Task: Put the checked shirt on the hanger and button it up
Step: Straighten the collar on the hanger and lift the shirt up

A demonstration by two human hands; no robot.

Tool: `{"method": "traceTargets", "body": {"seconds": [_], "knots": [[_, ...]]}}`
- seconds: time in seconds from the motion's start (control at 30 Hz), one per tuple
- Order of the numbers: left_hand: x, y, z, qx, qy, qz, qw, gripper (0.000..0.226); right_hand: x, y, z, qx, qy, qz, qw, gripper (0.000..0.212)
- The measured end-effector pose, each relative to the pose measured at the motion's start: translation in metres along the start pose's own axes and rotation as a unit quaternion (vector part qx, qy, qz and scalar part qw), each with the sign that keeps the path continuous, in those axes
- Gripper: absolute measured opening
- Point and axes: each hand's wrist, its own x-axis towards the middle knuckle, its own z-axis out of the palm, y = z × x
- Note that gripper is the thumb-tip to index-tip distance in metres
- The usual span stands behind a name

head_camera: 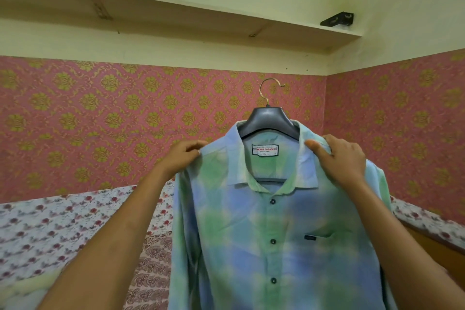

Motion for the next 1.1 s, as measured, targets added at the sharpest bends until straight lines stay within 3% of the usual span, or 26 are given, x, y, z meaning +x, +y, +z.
{"method": "traceTargets", "body": {"seconds": [0.17, 0.27, 0.4, 0.53, 0.6, 0.67, 0.73, 0.8, 0.97, 1.03, 1.1], "knots": [[0.000, -0.014, -0.005, 0.022, 0.028, 0.015, 0.999, 0.008, -0.006, -0.005, 0.000, -0.025, -0.002, 0.004, 1.000, 0.081], [0.006, -0.021, -0.007, 0.113, 0.019, 0.021, 0.993, 0.011, -0.011, -0.011, -0.002, -0.017, -0.006, 0.004, 1.000, 0.082], [0.012, -0.025, -0.011, 0.145, 0.097, 0.002, 0.985, 0.014, -0.015, -0.017, -0.002, 0.022, 0.006, -0.004, 1.000, 0.069], [0.015, -0.023, -0.014, 0.327, 0.069, -0.059, 0.941, 0.017, -0.018, -0.022, 0.003, 0.027, 0.011, -0.024, 0.999, 0.059], [0.012, -0.017, -0.013, 0.272, 0.052, -0.027, 0.961, 0.029, -0.022, -0.021, 0.007, 0.026, 0.014, -0.022, 0.999, 0.062], [-0.002, -0.001, -0.007, 0.070, -0.027, 0.020, 0.997, 0.032, -0.026, -0.022, 0.009, 0.040, 0.012, -0.013, 0.999, 0.059], [-0.014, 0.015, 0.002, -0.054, -0.108, 0.023, 0.992, 0.025, -0.028, -0.027, 0.009, 0.045, 0.007, -0.011, 0.999, 0.058], [-0.016, 0.016, 0.009, -0.055, -0.127, 0.057, 0.989, 0.019, -0.028, -0.031, 0.009, 0.041, -0.004, -0.007, 0.999, 0.061], [-0.010, 0.012, 0.013, -0.065, -0.092, 0.099, 0.989, 0.022, -0.031, -0.032, 0.000, 0.072, -0.039, 0.030, 0.996, 0.058], [-0.008, 0.019, 0.013, -0.063, -0.087, 0.114, 0.988, 0.033, -0.030, -0.026, -0.004, 0.181, -0.053, 0.071, 0.979, 0.043], [-0.004, 0.025, 0.012, -0.060, -0.085, 0.120, 0.987, 0.031, -0.026, -0.018, -0.008, 0.249, -0.059, 0.095, 0.962, 0.024]]}}
